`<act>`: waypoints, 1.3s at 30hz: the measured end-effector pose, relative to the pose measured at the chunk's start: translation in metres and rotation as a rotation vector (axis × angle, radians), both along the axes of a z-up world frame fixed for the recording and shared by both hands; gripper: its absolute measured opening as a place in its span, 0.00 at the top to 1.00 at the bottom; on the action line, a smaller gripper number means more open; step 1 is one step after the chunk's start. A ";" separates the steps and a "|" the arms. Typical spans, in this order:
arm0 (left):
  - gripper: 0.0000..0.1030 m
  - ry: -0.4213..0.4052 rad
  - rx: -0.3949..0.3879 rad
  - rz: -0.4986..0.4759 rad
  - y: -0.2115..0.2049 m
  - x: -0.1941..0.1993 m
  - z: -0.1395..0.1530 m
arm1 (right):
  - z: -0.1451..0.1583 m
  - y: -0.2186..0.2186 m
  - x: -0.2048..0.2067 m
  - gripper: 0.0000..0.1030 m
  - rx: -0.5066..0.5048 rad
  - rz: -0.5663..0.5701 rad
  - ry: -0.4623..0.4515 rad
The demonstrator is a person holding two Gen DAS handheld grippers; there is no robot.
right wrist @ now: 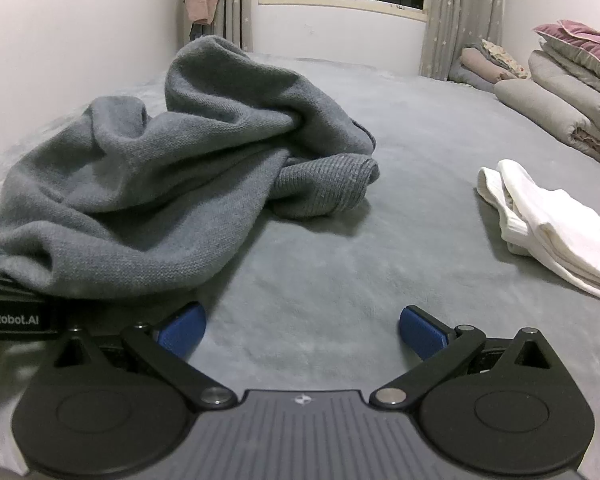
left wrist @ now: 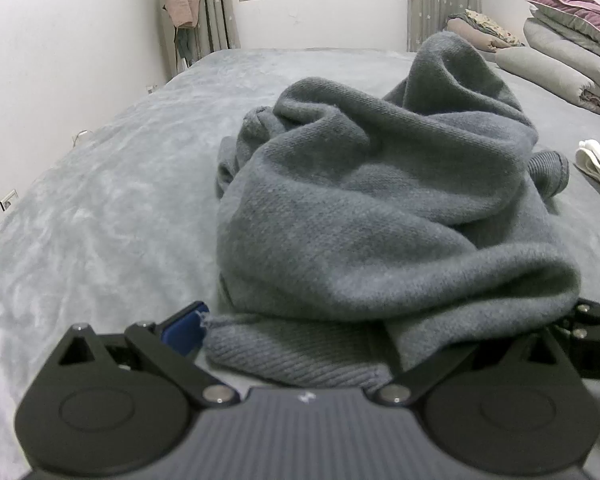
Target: Fold clothes
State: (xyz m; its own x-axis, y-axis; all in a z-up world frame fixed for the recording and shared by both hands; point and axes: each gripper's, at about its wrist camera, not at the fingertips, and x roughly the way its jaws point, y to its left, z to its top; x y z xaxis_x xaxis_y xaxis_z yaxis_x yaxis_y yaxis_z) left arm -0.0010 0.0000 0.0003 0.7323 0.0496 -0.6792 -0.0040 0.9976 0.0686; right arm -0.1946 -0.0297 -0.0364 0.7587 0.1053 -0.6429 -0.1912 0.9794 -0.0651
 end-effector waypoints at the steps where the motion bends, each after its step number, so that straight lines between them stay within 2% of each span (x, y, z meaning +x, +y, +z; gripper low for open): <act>1: 0.00 0.001 -0.001 -0.001 0.000 -0.001 0.000 | 0.000 0.000 -0.001 0.00 0.002 0.000 0.000; 13: 0.00 0.008 -0.015 -0.012 0.000 -0.011 0.001 | 0.004 -0.002 0.002 0.00 0.014 -0.006 0.026; 18: 0.00 0.047 -0.001 0.014 0.002 -0.020 0.009 | 0.009 -0.006 0.002 0.00 0.010 -0.009 0.044; 23: 0.00 0.066 0.014 0.041 0.002 -0.044 0.021 | 0.027 -0.016 0.029 0.00 -0.018 0.001 0.185; 27: 0.00 0.044 -0.003 0.059 0.011 -0.053 0.038 | 0.042 -0.040 0.052 0.00 0.072 -0.005 0.254; 32: 0.00 -0.016 -0.024 0.092 0.016 -0.071 0.064 | 0.070 -0.070 0.075 0.00 0.112 -0.004 0.231; 39: 0.00 -0.051 -0.041 0.092 0.024 -0.085 0.079 | 0.107 -0.109 0.112 0.00 0.174 -0.023 0.184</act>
